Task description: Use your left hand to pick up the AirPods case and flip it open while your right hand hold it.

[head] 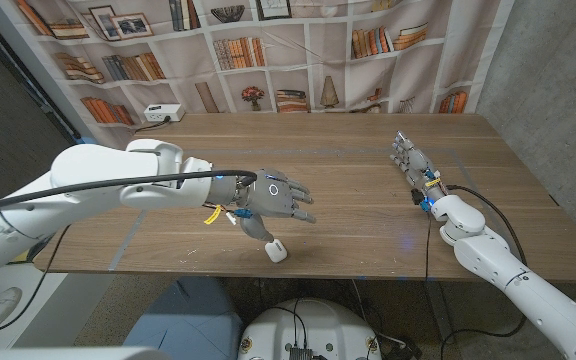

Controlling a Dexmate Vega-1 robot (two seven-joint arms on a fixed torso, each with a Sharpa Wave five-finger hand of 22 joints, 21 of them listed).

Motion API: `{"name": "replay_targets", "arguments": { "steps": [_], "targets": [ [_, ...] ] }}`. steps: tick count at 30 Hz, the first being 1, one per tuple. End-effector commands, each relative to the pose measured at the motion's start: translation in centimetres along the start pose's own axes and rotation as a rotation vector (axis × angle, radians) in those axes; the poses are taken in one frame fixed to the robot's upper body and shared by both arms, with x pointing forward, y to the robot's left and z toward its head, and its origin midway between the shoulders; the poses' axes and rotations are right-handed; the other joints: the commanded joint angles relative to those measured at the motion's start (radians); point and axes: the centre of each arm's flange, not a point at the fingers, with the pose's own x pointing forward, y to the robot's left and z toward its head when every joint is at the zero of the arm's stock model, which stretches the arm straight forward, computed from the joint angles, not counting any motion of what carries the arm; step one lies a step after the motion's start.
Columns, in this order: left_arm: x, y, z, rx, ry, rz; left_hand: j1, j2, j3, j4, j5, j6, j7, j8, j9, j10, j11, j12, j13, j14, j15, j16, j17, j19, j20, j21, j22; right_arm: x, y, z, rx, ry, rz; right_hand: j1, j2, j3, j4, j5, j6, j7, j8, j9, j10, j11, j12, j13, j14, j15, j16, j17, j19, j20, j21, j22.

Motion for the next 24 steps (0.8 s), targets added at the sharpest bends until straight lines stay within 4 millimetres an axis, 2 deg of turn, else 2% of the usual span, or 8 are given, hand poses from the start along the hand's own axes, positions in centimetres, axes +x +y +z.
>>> {"name": "replay_targets", "arguments": {
  "steps": [1,6,14,24],
  "targets": [
    [-0.38,-0.78,-0.49,-0.01,-0.001,-0.033,0.034,0.018,0.021,-0.005,0.006,-0.008,-0.009,0.002,0.0,-0.024,0.009,-0.014,0.003,-0.01,-0.014,-0.005,0.002,0.003,-0.011,0.006,0.001,-0.12,-0.28,0.02,-0.019,-0.002,-0.004,0.012,0.002,0.006,-0.001,-0.003,-0.008,-0.004,0.001,0.002,-0.003,-0.003,0.002,0.001,-0.031,-0.004,0.006,0.0,-0.007,0.004,0.007,0.006],
    [-0.54,-0.94,-0.46,0.018,-0.01,-0.04,0.041,0.018,0.023,-0.006,0.006,-0.017,-0.012,-0.001,0.0,-0.046,0.007,-0.024,0.001,-0.022,-0.015,-0.008,0.001,0.003,-0.013,0.006,0.001,-0.08,-0.39,-0.01,-0.019,-0.002,-0.007,0.012,0.002,0.006,-0.001,-0.003,-0.006,-0.004,0.002,0.002,-0.001,-0.004,0.002,0.001,-0.033,-0.005,0.006,0.0,-0.008,0.004,0.007,0.006],
    [-0.84,-1.11,0.07,0.058,-0.036,0.016,0.044,0.011,0.02,-0.007,0.006,-0.013,-0.024,0.001,0.0,-0.049,0.006,-0.026,0.0,-0.027,-0.019,-0.009,0.001,-0.009,-0.016,0.002,0.001,0.1,-0.46,-0.36,-0.014,0.003,-0.008,0.013,0.002,0.007,-0.001,-0.003,-0.003,-0.004,0.003,0.002,-0.001,-0.002,0.003,0.001,-0.032,-0.004,0.006,0.0,-0.008,0.003,0.006,0.006],
    [-0.89,-1.48,0.1,0.069,-0.042,0.004,0.047,0.004,0.017,-0.008,0.007,-0.005,-0.029,0.004,0.0,-0.041,0.005,-0.022,-0.001,-0.022,-0.026,-0.006,0.001,-0.006,-0.02,0.003,0.001,0.34,-0.18,-0.46,-0.024,-0.007,-0.005,0.015,0.002,0.009,-0.001,-0.003,0.001,-0.005,0.005,0.002,0.009,-0.006,0.006,0.001,-0.031,-0.006,0.007,0.0,-0.006,0.003,0.007,0.006]
  ]
}}
